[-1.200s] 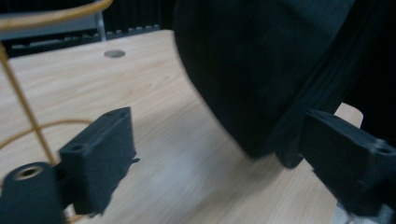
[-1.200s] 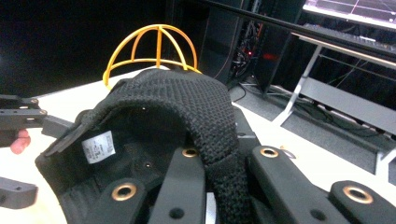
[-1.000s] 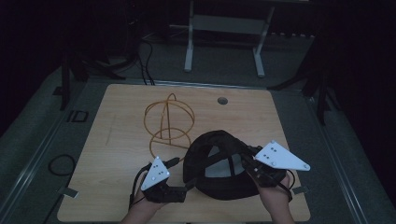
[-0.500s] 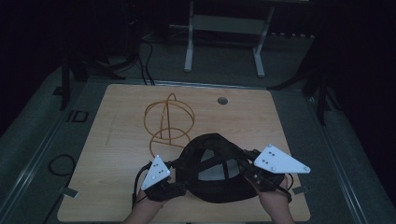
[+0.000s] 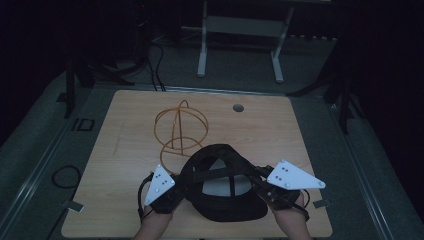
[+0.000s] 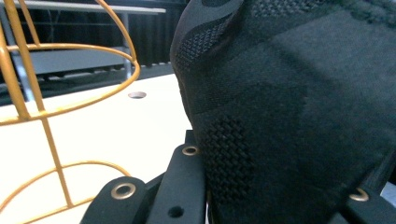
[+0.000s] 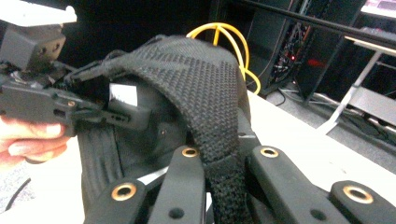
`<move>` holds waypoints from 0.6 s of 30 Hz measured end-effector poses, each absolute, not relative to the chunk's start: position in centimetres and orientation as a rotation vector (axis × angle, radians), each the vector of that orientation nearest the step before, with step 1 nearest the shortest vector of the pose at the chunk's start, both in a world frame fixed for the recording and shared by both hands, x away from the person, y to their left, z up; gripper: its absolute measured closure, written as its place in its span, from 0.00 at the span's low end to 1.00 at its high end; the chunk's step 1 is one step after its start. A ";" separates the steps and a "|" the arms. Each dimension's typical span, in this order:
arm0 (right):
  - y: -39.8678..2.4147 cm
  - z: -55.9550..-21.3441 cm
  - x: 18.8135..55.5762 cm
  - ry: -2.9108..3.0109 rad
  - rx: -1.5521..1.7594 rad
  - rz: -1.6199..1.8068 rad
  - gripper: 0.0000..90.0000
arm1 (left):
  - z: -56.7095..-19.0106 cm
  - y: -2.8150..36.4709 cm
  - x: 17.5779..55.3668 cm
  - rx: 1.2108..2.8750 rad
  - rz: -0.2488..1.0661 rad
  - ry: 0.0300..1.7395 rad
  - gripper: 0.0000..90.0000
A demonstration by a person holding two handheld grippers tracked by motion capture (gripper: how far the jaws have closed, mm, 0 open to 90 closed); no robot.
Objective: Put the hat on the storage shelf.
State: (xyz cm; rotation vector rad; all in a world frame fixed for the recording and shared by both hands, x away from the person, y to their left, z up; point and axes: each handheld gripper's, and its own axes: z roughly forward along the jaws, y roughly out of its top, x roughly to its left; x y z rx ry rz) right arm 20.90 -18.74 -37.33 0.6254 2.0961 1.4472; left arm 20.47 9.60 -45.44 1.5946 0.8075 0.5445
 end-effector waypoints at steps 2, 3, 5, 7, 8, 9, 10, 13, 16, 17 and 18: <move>-18.9 -37.6 20.8 2.098 0.632 1.456 0.97 | -45.3 9.6 20.5 1.590 0.540 0.805 0.99; -18.9 -37.7 20.8 2.096 0.633 1.456 0.96 | -45.2 9.7 20.5 1.584 0.539 0.804 0.99; -19.2 -37.9 20.7 2.097 0.643 1.470 0.94 | -45.0 9.8 20.6 1.578 0.512 0.797 0.99; -19.4 -38.0 20.7 2.095 0.649 1.474 0.92 | -44.7 9.9 20.7 1.574 0.516 0.789 0.99; -19.5 -38.1 20.7 2.102 0.646 1.481 0.89 | -44.5 9.9 20.6 1.570 0.515 0.782 0.99; -19.6 -38.2 20.7 2.111 0.650 1.488 0.88 | -44.4 9.9 20.6 1.564 0.512 0.779 0.99; -19.7 -38.3 20.6 2.111 0.651 1.485 0.87 | -44.2 9.9 20.7 1.563 0.511 0.772 0.99; -20.0 -38.5 20.5 2.116 0.661 1.492 0.84 | -43.8 9.8 20.5 1.560 0.517 0.751 0.99; -20.3 -38.7 20.2 2.114 0.658 1.505 0.77 | -43.5 9.7 20.4 1.558 0.520 0.738 1.00; -20.4 -38.8 20.1 2.113 0.654 1.513 0.75 | -43.3 9.7 20.3 1.556 0.516 0.736 1.00; -20.6 -39.0 20.0 2.120 0.649 1.515 0.72 | -43.2 9.8 20.3 1.550 0.513 0.728 1.00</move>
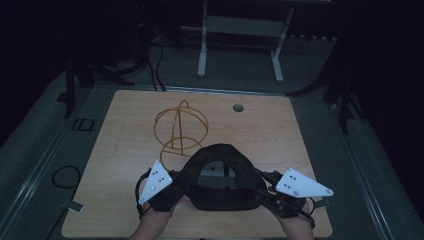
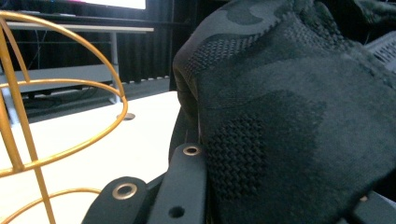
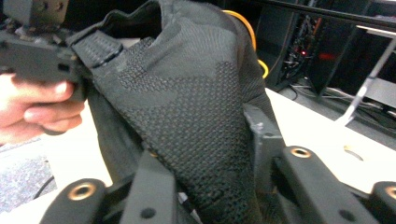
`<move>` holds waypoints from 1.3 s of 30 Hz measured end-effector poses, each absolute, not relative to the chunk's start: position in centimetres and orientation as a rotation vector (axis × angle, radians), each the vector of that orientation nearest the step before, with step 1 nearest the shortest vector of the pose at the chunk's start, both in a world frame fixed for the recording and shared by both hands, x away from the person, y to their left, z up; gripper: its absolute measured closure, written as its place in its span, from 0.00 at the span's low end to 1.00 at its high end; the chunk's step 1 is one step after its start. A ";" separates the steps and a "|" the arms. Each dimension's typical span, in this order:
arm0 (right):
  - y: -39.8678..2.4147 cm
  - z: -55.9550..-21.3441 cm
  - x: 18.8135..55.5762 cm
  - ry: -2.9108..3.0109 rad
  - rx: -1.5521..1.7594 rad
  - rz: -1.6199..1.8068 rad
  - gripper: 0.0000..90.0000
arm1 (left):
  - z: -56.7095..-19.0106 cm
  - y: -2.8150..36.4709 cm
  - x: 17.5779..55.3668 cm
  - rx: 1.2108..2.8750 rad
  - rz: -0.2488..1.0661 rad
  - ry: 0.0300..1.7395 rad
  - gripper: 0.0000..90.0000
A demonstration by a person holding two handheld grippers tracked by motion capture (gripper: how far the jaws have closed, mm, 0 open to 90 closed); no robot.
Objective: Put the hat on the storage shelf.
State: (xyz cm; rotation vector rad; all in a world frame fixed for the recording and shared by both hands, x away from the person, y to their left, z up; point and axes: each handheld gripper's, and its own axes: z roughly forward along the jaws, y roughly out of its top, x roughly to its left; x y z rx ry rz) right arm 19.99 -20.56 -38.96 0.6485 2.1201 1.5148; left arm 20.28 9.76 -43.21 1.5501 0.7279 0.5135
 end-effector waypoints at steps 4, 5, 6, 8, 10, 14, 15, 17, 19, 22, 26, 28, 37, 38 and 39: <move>-21.0 -39.5 19.6 2.146 0.647 1.539 0.61 | -42.5 9.8 19.7 1.536 0.546 0.706 1.00; -21.1 -39.6 19.6 2.156 0.646 1.541 0.58 | -42.3 9.8 19.7 1.534 0.545 0.698 1.00; -21.1 -39.7 19.5 2.169 0.635 1.545 0.55 | -42.1 9.8 19.6 1.526 0.552 0.693 1.00; -21.3 -40.0 19.2 2.184 0.619 1.548 0.52 | -41.8 10.0 19.5 1.522 0.555 0.686 1.00; -21.4 -40.2 18.9 2.210 0.597 1.538 0.49 | -41.5 10.0 19.4 1.518 0.572 0.680 1.00; -21.6 -40.8 18.4 2.249 0.583 1.505 0.46 | -41.2 10.1 19.3 1.510 0.578 0.674 1.00; -21.7 -41.0 18.3 2.262 0.577 1.505 0.45 | -41.1 10.1 19.3 1.515 0.578 0.670 1.00; -21.8 -41.3 18.1 2.278 0.571 1.495 0.44 | -41.0 10.0 19.1 1.512 0.592 0.659 1.00; -22.0 -41.5 17.8 2.306 0.553 1.494 0.43 | -40.9 9.8 18.9 1.522 0.595 0.649 0.99; -22.3 -41.8 17.5 2.341 0.554 1.499 0.41 | -40.9 9.5 18.8 1.534 0.605 0.639 1.00; -22.7 -42.3 17.1 2.396 0.546 1.514 0.33 | -41.0 9.4 18.8 1.540 0.591 0.633 1.00; -23.0 -42.4 16.8 2.409 0.528 1.507 0.33 | -41.1 9.5 18.8 1.534 0.595 0.640 0.99; -26.2 -42.0 16.6 2.408 0.519 1.462 0.37 | -41.0 11.0 19.3 1.545 0.579 0.596 0.99; -26.6 -41.9 16.8 2.398 0.523 1.451 0.38 | -41.1 11.2 19.3 1.547 0.577 0.586 0.99; -26.9 -41.8 16.9 2.385 0.526 1.444 0.40 | -41.1 11.3 19.4 1.554 0.570 0.578 0.99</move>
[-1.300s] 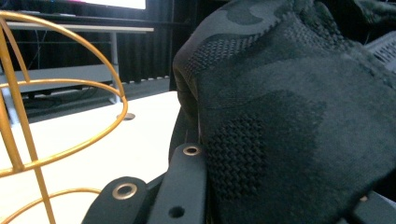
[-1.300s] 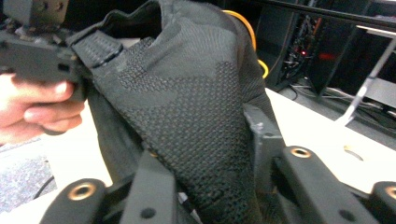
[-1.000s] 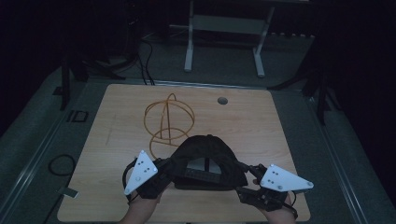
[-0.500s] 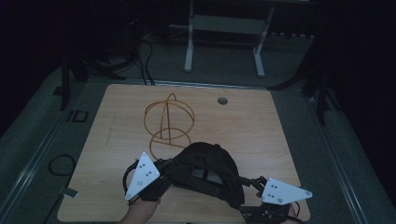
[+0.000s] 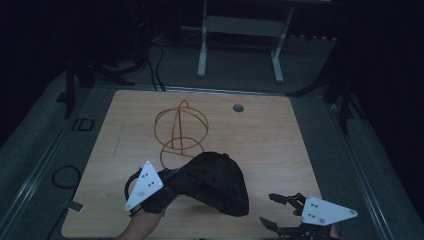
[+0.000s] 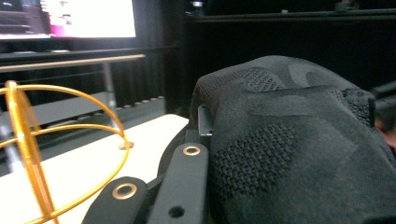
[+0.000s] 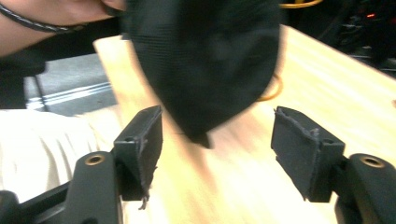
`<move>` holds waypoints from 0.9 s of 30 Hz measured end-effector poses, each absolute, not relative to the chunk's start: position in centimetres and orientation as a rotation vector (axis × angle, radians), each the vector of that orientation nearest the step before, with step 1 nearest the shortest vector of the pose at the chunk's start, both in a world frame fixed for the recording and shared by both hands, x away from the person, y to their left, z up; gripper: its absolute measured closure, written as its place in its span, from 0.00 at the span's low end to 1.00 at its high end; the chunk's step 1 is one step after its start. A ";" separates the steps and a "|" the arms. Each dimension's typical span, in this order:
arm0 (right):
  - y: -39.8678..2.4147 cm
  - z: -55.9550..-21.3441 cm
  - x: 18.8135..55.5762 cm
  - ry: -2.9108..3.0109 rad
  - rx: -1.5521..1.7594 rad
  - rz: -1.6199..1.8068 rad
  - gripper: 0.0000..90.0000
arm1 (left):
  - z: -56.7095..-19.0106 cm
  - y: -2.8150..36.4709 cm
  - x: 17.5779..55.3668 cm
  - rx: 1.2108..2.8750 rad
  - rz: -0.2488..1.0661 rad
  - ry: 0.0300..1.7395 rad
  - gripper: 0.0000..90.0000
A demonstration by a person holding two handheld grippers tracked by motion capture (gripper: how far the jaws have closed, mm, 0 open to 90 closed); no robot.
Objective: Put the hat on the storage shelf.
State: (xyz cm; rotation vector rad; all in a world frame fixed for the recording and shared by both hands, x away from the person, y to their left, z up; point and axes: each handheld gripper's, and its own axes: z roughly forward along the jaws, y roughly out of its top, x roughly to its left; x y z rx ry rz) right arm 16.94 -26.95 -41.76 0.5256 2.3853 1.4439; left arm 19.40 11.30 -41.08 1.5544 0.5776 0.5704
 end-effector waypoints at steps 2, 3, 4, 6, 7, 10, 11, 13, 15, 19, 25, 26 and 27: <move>-27.5 -41.4 17.4 2.370 0.527 1.445 0.41 | -41.1 11.5 19.6 1.560 0.548 0.545 0.99; -27.6 -41.1 17.6 2.361 0.516 1.447 0.43 | -41.2 11.6 19.7 1.569 0.531 0.527 0.99; -27.7 -40.8 17.9 2.360 0.509 1.458 0.44 | -41.2 11.7 19.8 1.574 0.512 0.491 0.99; -27.6 -40.2 18.3 2.343 0.489 1.468 0.46 | -41.2 11.8 20.0 1.593 0.492 0.452 0.99; -27.5 -39.9 18.5 2.345 0.469 1.474 0.47 | -41.3 11.8 20.0 1.593 0.480 0.424 0.99; -26.6 -39.0 18.9 2.346 0.411 1.471 0.47 | -41.6 11.8 20.2 1.604 0.453 0.353 0.99; -26.6 -39.0 18.9 2.346 0.411 1.471 0.47 | -41.6 11.8 20.2 1.604 0.453 0.353 0.99; -25.0 -38.4 19.0 2.362 0.315 1.477 0.48 | -41.8 11.7 20.2 1.597 0.429 0.309 0.99; -23.9 -38.2 19.1 2.382 0.258 1.467 0.50 | -41.9 11.6 20.3 1.600 0.403 0.289 0.99; -22.1 -37.9 19.4 2.396 0.170 1.459 0.50 | -42.0 11.2 20.4 1.619 0.358 0.263 0.99; -20.2 -37.6 19.8 2.419 0.073 1.443 0.50 | -42.2 11.1 20.5 1.606 0.298 0.253 0.99; -20.0 -37.6 19.8 2.416 0.061 1.442 0.52 | -42.2 11.2 20.6 1.601 0.295 0.256 0.99; -19.9 -37.6 19.8 2.417 0.053 1.442 0.54 | -42.2 11.2 20.6 1.594 0.287 0.260 0.99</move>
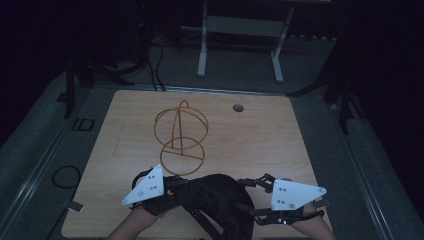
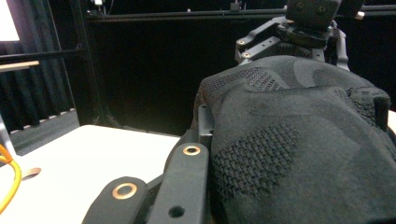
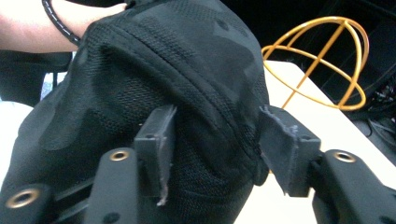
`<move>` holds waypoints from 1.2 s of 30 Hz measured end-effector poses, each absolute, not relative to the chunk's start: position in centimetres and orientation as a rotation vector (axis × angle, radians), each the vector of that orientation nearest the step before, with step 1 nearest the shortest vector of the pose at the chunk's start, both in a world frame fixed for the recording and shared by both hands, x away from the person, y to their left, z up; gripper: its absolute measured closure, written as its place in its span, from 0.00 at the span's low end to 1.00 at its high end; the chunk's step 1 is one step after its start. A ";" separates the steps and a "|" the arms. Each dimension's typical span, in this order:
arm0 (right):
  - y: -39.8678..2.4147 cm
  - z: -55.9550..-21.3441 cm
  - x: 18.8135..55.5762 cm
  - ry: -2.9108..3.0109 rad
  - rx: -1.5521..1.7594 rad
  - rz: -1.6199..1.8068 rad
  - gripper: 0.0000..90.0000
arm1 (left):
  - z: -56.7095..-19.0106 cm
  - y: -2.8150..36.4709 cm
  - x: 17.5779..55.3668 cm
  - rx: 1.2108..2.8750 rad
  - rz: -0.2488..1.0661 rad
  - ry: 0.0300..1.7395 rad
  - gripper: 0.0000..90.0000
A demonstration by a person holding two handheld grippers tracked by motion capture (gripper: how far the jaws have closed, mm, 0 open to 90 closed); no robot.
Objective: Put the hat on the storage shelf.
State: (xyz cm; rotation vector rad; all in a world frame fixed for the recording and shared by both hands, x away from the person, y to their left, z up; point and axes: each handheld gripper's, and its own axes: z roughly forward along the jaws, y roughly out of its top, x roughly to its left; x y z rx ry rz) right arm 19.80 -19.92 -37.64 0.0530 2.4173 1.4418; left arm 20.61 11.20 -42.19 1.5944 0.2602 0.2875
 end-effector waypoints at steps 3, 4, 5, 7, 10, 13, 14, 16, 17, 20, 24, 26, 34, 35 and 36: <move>-19.7 -37.7 19.7 2.404 0.026 1.444 0.61 | -42.1 11.3 20.6 1.589 0.289 0.265 0.99; -19.7 -37.7 19.7 2.401 0.020 1.441 0.63 | -42.1 11.2 20.6 1.591 0.291 0.266 0.99; -19.6 -37.7 19.6 2.390 0.016 1.435 0.67 | -42.1 11.2 20.6 1.591 0.293 0.264 0.99; -19.5 -37.9 19.6 2.385 0.005 1.439 0.72 | -42.1 11.2 20.7 1.590 0.289 0.269 0.99; -19.2 -38.2 19.6 2.383 -0.007 1.418 0.89 | -42.2 11.2 20.9 1.593 0.290 0.285 0.99; -19.0 -38.4 19.6 2.381 -0.004 1.387 0.96 | -42.4 11.3 21.2 1.597 0.290 0.305 0.99; -19.0 -38.5 19.7 2.378 -0.004 1.389 0.97 | -42.4 11.3 21.2 1.603 0.301 0.316 0.99; -19.1 -38.5 19.8 2.374 0.008 1.405 0.97 | -42.4 11.3 21.2 1.602 0.302 0.324 0.99; -19.2 -38.5 19.8 2.375 0.008 1.423 0.97 | -42.4 11.4 21.3 1.608 0.306 0.331 0.99; -19.5 -38.4 20.0 2.376 0.023 1.478 0.98 | -42.5 11.3 21.4 1.622 0.326 0.343 0.98; -19.9 -38.3 20.0 2.377 0.041 1.551 0.98 | -42.5 11.2 21.5 1.634 0.357 0.363 0.97; -20.1 -38.3 20.1 2.378 0.043 1.569 0.98 | -42.3 11.2 21.5 1.634 0.371 0.376 0.94; -21.1 -38.0 20.3 2.351 0.107 1.623 0.98 | -42.2 11.4 21.6 1.640 0.444 0.448 0.53; -21.4 -37.9 20.4 2.343 0.116 1.629 0.98 | -42.3 11.5 21.6 1.645 0.451 0.464 0.46; -21.6 -37.8 20.4 2.336 0.134 1.632 0.98 | -42.3 11.6 21.6 1.650 0.461 0.474 0.43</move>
